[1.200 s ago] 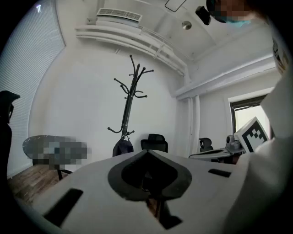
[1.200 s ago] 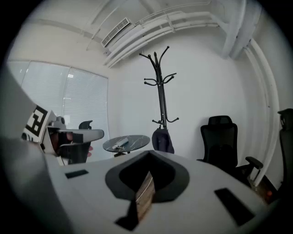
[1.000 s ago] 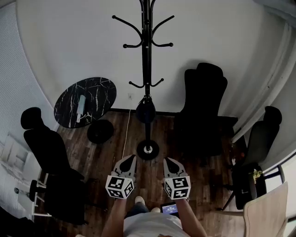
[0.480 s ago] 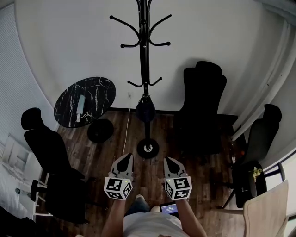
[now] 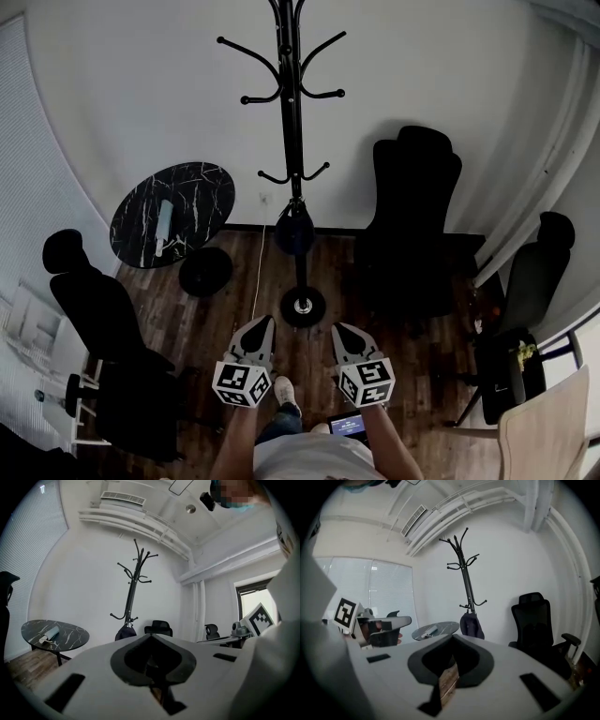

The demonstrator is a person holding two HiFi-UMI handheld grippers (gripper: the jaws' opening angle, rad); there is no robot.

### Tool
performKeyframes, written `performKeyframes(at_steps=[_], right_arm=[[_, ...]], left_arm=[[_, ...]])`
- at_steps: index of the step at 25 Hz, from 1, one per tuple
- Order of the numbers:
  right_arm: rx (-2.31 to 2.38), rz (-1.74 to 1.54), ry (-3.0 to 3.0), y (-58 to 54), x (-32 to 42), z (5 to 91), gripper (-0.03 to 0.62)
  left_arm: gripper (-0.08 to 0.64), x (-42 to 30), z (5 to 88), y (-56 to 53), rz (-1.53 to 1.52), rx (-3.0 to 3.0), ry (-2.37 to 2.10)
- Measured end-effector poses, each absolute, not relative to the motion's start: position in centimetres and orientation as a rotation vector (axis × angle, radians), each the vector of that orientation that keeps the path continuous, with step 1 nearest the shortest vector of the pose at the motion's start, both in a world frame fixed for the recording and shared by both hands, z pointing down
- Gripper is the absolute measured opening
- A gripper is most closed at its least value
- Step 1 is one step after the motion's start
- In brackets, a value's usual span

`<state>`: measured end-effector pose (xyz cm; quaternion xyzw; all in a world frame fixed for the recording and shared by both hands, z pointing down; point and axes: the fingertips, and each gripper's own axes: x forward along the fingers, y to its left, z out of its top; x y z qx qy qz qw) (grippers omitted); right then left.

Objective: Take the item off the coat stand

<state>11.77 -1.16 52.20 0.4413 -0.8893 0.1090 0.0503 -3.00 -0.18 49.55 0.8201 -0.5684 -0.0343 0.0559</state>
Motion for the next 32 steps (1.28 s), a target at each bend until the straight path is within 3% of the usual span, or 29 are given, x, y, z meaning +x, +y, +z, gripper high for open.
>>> performKeyframes(at_steps=[32], right_arm=[[1.525, 0.315, -2.501, -23.1, 3.8, 55.1, 0.011]], left_arm=[[0.020, -9.8, 52.9, -24.5, 0.028, 2.612, -1.452]])
